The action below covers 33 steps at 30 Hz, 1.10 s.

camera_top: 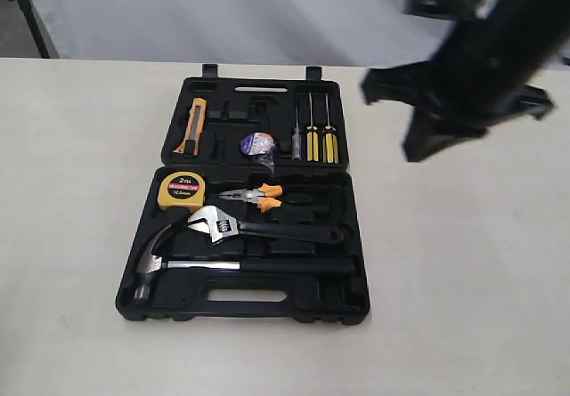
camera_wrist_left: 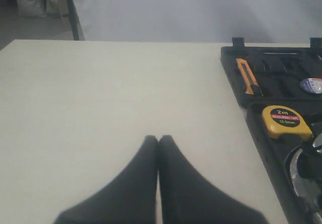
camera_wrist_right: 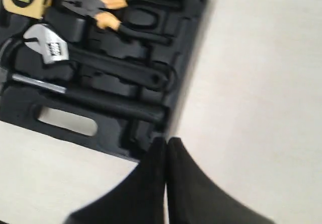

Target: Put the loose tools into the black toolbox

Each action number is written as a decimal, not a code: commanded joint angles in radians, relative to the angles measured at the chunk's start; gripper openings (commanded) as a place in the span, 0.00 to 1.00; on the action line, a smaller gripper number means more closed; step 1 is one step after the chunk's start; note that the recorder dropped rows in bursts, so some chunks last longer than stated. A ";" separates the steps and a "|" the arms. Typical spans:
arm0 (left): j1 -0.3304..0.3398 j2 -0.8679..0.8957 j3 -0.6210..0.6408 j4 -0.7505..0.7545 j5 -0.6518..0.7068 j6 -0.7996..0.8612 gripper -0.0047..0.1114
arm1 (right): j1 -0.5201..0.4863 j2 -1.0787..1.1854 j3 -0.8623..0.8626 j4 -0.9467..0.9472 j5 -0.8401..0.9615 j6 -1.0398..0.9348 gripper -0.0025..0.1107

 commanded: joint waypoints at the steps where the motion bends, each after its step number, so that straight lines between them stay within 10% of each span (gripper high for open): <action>1: 0.003 -0.008 0.009 -0.014 -0.017 -0.010 0.05 | -0.119 -0.337 0.273 -0.135 -0.050 0.041 0.02; 16: 0.003 -0.008 0.009 -0.014 -0.017 -0.010 0.05 | -0.143 -1.450 0.932 -0.533 -0.546 0.176 0.02; 33: 0.003 -0.008 0.009 -0.014 -0.017 -0.010 0.05 | -0.246 -1.473 1.055 -0.530 -0.642 0.181 0.02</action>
